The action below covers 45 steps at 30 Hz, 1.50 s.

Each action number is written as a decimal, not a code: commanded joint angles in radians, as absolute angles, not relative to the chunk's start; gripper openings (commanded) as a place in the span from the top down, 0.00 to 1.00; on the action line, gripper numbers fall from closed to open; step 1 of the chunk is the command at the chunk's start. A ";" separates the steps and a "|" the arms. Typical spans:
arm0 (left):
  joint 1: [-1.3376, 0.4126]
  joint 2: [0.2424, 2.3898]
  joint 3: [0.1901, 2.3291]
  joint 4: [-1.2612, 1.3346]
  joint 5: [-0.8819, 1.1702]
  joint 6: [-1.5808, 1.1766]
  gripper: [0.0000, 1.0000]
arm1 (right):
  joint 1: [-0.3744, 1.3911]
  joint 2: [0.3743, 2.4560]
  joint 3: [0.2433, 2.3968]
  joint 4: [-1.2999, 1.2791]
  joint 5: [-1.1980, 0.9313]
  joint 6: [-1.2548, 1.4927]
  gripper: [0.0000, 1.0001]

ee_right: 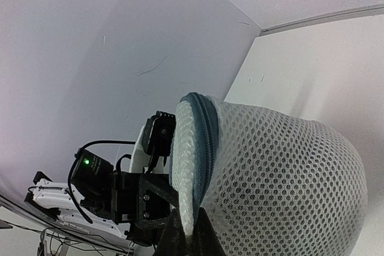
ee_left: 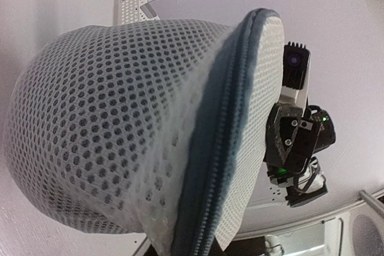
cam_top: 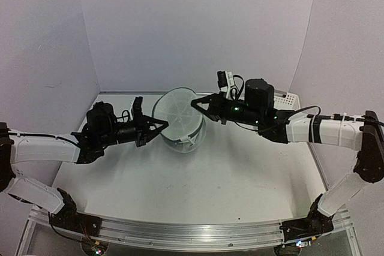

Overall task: Unzip the laundry bag and remove the bra
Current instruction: Pass from the right arm to the left, then pick up the zipper from the laundry bag.

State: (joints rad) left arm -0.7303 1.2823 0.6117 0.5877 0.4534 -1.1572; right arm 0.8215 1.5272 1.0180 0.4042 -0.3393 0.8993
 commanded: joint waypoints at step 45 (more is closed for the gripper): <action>-0.669 1.457 0.574 0.663 0.444 -1.427 1.00 | 0.997 1.481 0.632 0.713 -0.212 0.076 0.52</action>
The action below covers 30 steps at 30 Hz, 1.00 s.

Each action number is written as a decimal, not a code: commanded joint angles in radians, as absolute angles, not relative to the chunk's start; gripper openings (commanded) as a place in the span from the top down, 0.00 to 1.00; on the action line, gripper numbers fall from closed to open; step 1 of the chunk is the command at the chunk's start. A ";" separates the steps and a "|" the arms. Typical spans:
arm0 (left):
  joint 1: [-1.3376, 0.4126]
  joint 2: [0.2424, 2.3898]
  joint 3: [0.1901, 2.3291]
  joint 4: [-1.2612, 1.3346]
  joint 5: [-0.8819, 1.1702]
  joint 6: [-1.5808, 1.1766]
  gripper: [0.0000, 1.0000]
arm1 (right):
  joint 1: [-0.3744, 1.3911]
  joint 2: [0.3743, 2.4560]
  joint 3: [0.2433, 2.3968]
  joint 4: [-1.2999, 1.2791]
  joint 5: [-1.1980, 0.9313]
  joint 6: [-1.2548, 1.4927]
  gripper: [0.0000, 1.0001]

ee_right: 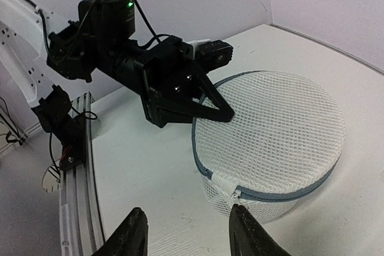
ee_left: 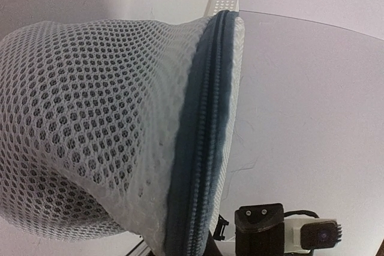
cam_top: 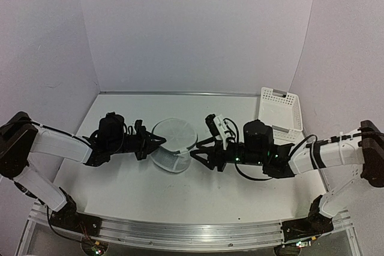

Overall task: Unzip the laundry bag and remove the bra
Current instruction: Pick up the zipper from the laundry bag.

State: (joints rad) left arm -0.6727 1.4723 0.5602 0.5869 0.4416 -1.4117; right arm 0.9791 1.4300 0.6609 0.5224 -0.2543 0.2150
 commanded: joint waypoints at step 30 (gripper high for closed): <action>-0.669 1.456 0.561 0.664 0.459 -1.431 1.00 | 1.041 1.734 0.629 0.993 -0.002 0.019 0.65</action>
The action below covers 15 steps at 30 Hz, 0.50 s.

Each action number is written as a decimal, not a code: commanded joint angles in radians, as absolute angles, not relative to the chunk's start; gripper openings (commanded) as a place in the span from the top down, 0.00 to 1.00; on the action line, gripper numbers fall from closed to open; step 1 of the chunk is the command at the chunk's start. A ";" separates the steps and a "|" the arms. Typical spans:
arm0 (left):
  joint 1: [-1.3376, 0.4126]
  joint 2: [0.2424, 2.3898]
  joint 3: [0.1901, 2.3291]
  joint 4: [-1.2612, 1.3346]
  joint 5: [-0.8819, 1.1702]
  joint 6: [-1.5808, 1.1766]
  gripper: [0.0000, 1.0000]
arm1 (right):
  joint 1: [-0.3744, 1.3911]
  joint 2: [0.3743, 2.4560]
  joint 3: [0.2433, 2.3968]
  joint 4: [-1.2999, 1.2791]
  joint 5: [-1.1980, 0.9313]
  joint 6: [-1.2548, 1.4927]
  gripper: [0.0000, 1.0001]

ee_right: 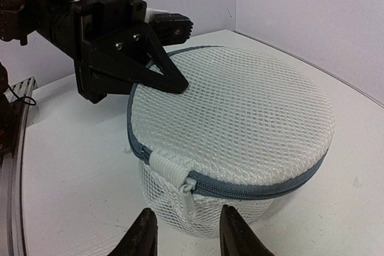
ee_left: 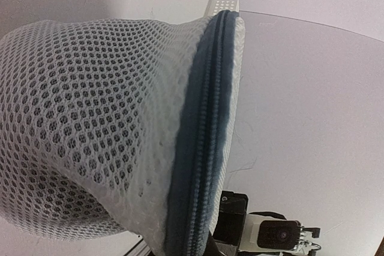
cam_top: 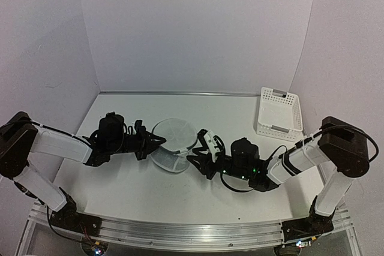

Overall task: Unzip the laundry bag and remove the bra
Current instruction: Pick up the zipper from the laundry bag.

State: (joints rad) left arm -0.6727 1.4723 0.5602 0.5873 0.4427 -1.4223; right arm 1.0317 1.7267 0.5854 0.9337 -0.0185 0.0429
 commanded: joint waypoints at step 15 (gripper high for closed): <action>-0.668 1.459 0.566 0.664 0.472 -1.434 1.00 | 1.041 1.769 0.661 0.986 0.028 0.009 0.84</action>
State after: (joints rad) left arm -0.6727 1.4723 0.5602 0.5873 0.4492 -1.4231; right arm 1.0351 1.7672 0.6216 0.9409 -0.0032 0.0227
